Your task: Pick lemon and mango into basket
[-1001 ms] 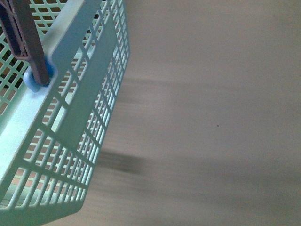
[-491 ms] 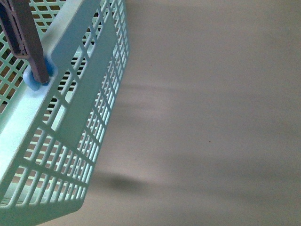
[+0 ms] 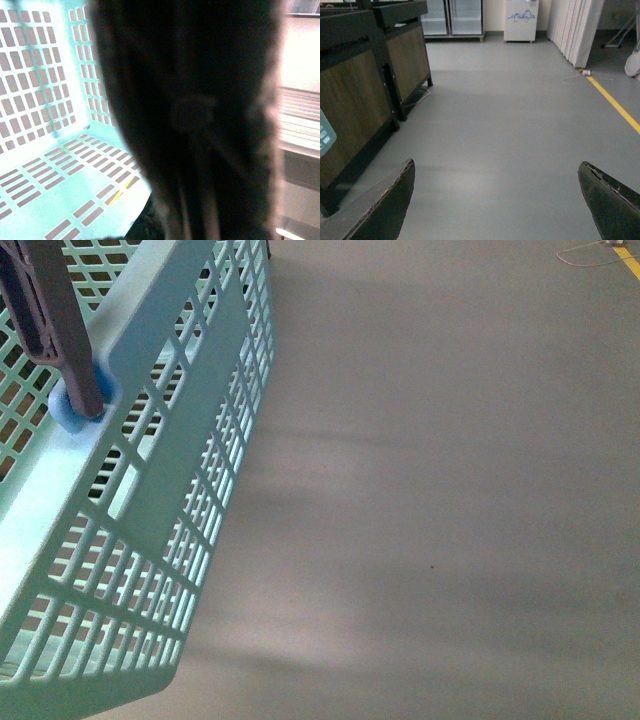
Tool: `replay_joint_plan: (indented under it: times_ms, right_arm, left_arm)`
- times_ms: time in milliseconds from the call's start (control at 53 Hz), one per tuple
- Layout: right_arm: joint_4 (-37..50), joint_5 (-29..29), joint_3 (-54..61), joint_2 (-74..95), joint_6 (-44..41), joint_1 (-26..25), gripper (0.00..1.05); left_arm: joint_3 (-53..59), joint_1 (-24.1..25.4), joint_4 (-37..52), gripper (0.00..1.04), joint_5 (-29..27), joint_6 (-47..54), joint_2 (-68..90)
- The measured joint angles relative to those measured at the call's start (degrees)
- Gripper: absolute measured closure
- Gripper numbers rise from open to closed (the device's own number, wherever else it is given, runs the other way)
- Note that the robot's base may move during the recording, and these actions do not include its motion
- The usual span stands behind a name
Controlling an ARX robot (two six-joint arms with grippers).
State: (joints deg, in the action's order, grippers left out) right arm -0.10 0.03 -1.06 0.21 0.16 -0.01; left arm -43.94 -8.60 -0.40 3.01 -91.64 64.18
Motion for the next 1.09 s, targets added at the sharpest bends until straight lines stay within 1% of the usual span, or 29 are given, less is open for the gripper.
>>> replay_joint_plan:
  times_ms: [1095]
  right_arm:
    - [0.0, 0.0, 0.0, 0.0, 0.0, 0.0, 0.09]
  left_arm:
    - [0.0, 0.0, 0.0, 1.00, 0.0, 0.0, 0.0]
